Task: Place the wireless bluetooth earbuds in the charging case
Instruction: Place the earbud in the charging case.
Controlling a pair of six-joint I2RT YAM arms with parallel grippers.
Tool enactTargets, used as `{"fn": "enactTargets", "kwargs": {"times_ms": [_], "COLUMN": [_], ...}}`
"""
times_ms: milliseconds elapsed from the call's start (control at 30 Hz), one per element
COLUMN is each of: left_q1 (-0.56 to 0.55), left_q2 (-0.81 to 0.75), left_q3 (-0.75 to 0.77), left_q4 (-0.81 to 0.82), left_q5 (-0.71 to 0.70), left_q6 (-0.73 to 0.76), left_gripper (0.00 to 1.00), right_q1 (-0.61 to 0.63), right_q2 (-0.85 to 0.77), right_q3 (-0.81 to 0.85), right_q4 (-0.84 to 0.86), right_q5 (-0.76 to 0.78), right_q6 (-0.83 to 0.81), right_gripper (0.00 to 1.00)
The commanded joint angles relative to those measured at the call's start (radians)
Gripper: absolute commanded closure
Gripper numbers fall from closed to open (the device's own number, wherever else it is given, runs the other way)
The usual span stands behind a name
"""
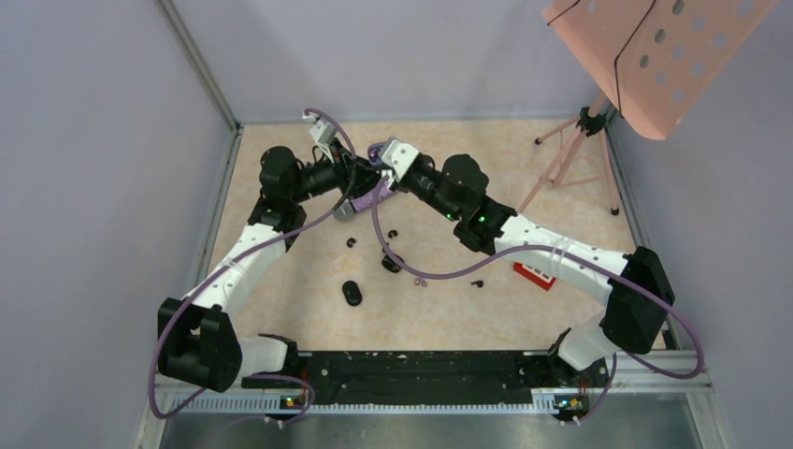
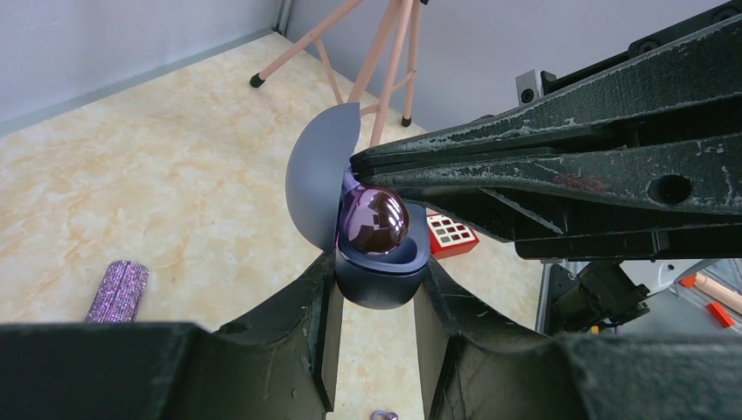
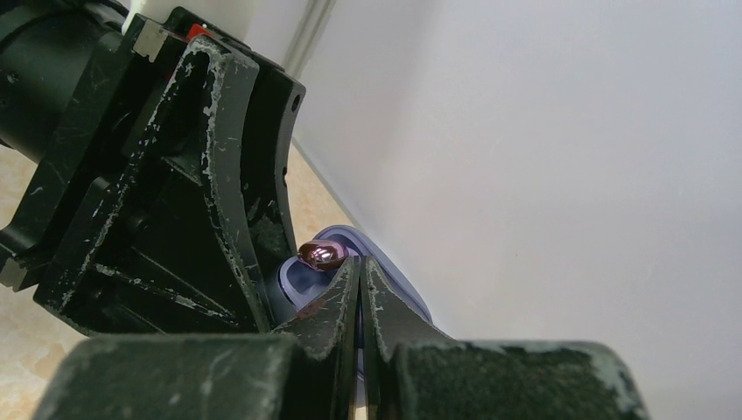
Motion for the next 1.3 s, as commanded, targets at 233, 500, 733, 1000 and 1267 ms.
{"fn": "enactTargets", "kwargs": {"times_ms": [233, 500, 733, 1000, 1267], "left_q1": [-0.002, 0.002, 0.004, 0.008, 0.015], "left_q2": [-0.004, 0.003, 0.008, 0.014, 0.025], "left_q3": [0.048, 0.048, 0.05, 0.058, 0.06], "left_q4": [0.064, 0.067, 0.064, 0.065, 0.076], "left_q5": [0.044, 0.037, 0.03, 0.031, 0.032], "left_q6": [-0.017, -0.032, -0.032, -0.035, -0.044], "left_gripper": [1.0, 1.0, 1.0, 1.0, 1.0], "right_q1": [0.002, 0.001, 0.0, -0.003, -0.008], "right_q2": [-0.005, -0.016, -0.028, -0.038, -0.059], "right_q3": [-0.003, -0.006, -0.015, -0.02, -0.032], "right_q4": [0.04, 0.019, 0.009, -0.006, -0.013], "right_q5": [-0.002, -0.032, -0.042, -0.038, -0.038], "right_q6": [-0.021, -0.023, -0.021, -0.028, -0.033], "right_gripper": [1.0, 0.92, 0.92, 0.91, 0.91]}}
